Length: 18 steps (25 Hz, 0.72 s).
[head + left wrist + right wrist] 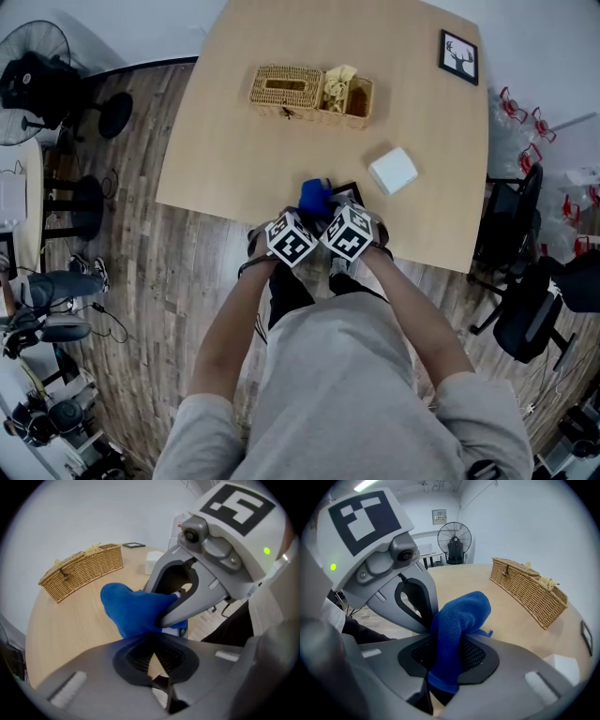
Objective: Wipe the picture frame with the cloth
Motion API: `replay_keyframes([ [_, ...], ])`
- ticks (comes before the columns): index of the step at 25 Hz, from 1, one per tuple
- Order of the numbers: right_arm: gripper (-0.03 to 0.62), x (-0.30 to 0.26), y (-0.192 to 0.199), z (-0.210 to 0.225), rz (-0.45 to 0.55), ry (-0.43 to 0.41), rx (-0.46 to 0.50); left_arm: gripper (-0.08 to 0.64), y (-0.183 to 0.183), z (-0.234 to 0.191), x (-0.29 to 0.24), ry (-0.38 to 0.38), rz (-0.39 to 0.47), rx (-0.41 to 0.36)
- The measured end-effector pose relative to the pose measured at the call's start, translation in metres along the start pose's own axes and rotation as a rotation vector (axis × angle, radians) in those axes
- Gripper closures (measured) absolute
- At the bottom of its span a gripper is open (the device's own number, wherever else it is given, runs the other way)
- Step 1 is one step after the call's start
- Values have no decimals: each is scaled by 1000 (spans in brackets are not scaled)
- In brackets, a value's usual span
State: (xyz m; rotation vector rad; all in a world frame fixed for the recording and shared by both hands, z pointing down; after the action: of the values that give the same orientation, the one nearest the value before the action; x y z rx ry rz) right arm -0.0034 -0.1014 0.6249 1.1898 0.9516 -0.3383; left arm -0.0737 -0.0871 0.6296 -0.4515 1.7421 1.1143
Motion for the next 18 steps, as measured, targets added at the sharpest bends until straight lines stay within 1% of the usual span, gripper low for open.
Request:
replay_keyframes([
  [4, 486, -3, -14, 5, 20, 10, 19, 508, 1, -3, 0, -1, 7, -7],
  [8, 486, -17, -31, 7, 30, -20, 24, 508, 3, -5, 3, 1, 8, 2],
  [12, 486, -26, -34, 12, 31, -50, 2, 508, 4, -6, 0, -6, 8, -3],
  [18, 486, -26, -31, 14, 66, -21, -12, 508, 5, -7, 1, -2, 6, -4],
])
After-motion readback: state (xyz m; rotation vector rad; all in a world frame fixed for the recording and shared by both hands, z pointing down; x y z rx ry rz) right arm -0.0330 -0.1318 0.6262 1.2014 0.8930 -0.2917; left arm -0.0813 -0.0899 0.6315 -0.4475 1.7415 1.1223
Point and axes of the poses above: the fingertips, and each gripper's own axes: x backward along the fingers, z to its right, y out of its underside, the point moved 7 cm from there along x, backward along the fingers, and after that the axes turned 3 degrees about z, right-handed, at the moved point
